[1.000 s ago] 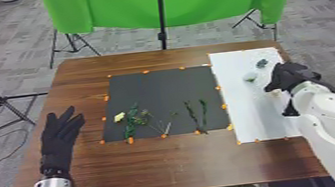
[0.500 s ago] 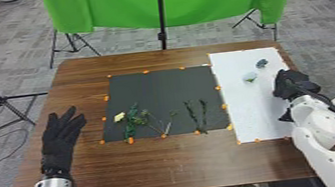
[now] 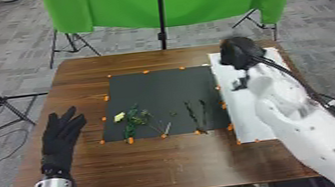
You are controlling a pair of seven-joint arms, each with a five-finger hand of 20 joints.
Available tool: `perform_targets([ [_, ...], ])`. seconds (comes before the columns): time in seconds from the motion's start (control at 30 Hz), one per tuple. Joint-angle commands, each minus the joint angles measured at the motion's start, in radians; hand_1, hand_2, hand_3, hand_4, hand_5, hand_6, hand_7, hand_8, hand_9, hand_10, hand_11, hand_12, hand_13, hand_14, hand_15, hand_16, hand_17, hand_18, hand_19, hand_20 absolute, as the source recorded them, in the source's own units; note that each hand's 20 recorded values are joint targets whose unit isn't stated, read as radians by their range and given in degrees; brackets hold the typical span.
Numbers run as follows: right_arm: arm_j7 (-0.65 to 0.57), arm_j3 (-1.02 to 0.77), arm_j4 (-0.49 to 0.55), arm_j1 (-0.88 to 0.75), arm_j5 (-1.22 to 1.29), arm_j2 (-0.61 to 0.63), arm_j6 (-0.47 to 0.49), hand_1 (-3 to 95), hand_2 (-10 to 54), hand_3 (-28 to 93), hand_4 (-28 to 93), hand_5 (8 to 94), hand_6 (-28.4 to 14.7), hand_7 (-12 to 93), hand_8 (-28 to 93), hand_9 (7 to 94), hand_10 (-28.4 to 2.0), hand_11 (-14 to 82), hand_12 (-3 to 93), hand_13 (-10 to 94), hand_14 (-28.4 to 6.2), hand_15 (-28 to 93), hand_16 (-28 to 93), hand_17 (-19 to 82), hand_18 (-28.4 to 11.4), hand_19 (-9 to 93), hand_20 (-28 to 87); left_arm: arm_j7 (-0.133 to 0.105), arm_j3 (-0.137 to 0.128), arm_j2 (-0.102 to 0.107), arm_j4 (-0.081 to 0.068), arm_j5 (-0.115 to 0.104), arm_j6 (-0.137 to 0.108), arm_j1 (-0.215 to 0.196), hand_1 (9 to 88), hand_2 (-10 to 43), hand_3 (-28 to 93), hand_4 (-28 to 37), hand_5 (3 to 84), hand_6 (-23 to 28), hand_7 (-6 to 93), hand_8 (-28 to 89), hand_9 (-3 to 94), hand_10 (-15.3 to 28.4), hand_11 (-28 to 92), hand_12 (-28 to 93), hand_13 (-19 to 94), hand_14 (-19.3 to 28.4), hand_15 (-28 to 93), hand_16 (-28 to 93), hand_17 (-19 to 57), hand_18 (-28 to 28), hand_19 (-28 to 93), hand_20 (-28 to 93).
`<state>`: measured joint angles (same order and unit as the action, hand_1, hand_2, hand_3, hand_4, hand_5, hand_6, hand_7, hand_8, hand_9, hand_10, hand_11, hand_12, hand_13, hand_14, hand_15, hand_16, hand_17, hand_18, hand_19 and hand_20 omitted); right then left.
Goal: Arrange flowers
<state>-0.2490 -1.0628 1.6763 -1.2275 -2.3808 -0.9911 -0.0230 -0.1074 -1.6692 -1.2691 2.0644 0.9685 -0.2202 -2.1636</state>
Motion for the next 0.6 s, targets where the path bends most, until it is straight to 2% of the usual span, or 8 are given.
perform_targets([
  [0.03,0.121,0.174,-0.109,0.137,-0.072,-0.336,0.069,65.6,-9.5,51,-10,80.3,-2.1,19,14,93.3,-9.5,8.5,40.6,93,-1.3,58,36,69,-8.4,93,54,-0.002,0.014,-0.011,-0.009,0.002,0.007,0.004,15.7,7.9,57,-28.3,40.8,4.9,4.4,-5,43.8,12.5,14,15,33,15.0,9,6,1.8,13.0,6,18],
  [0.23,0.206,0.156,-0.318,0.141,-0.172,-0.528,0.134,65.4,-9.5,51,-10,79.9,-1.9,20,13,93.0,-9.2,8.5,40.8,93,-1.3,58,36,69,-8.6,93,55,-0.006,0.030,-0.011,-0.032,0.003,0.006,0.039,15.6,8.4,56,-28.3,40.7,4.9,4.4,-5,43.8,12.5,14,15,33,15.1,9,6,1.7,13.0,6,19],
  [0.27,0.217,0.150,-0.338,0.137,-0.202,-0.550,0.134,65.4,-9.5,51,-11,79.9,-1.9,20,13,93.0,-9.2,8.4,40.7,93,-1.3,58,36,69,-8.7,93,55,-0.014,0.029,-0.011,-0.024,0.001,0.007,0.027,15.7,8.6,55,-28.3,40.7,4.9,4.4,-5,43.8,12.5,14,15,33,15.1,9,6,1.7,13.0,6,18],
  [0.37,0.243,0.123,-0.401,0.137,-0.290,-0.614,0.166,65.4,-9.5,51,-11,79.6,-1.8,20,13,93.0,-9.3,8.4,40.7,93,-1.3,59,36,69,-8.9,93,55,-0.025,0.028,-0.009,-0.016,0.001,0.008,0.016,15.5,8.9,55,-28.3,40.7,4.9,4.3,-5,43.8,12.5,14,15,33,15.1,9,6,1.7,13.1,6,19],
  [0.43,0.246,0.108,-0.431,0.142,-0.347,-0.643,0.191,65.3,-9.5,52,-11,79.5,-1.7,20,13,93.0,-9.4,8.4,40.7,93,-1.3,59,36,69,-8.9,93,56,-0.029,0.030,-0.005,-0.015,-0.001,0.005,0.015,15.3,8.9,55,-28.3,40.7,4.9,4.3,-5,43.9,12.6,14,15,33,15.2,9,6,1.7,13.1,6,19],
  [0.47,0.250,0.100,-0.443,0.145,-0.363,-0.654,0.195,65.2,-9.5,52,-11,79.5,-1.7,20,13,92.9,-9.4,8.4,40.7,93,-1.3,59,36,69,-8.9,93,56,-0.042,0.036,-0.001,-0.017,-0.003,-0.004,0.017,15.1,8.9,55,-28.3,40.8,4.9,4.3,-5,43.9,12.6,14,15,33,15.1,9,6,1.7,13.1,6,19],
  [0.53,0.248,0.088,-0.464,0.149,-0.391,-0.675,0.204,65.2,-9.5,52,-11,79.2,-1.6,21,13,92.6,-9.5,8.3,40.7,93,-1.3,59,36,69,-8.9,93,56,-0.049,0.039,0.000,-0.016,-0.006,-0.016,0.017,15.2,9.0,55,-28.3,40.8,4.9,4.4,-5,44.1,12.7,14,15,33,15.2,9,6,1.7,13.1,6,19],
  [0.6,0.249,0.083,-0.472,0.150,-0.402,-0.682,0.211,64.8,-9.5,52,-11,78.9,-1.5,21,13,92.5,-9.4,8.3,40.7,93,-1.3,59,36,69,-9.0,93,56,-0.051,0.042,0.003,-0.017,-0.007,-0.018,0.021,15.1,9.1,55,-28.3,41.0,4.9,4.4,-5,44.3,12.6,15,15,33,15.2,9,6,1.7,13.1,6,19],
])
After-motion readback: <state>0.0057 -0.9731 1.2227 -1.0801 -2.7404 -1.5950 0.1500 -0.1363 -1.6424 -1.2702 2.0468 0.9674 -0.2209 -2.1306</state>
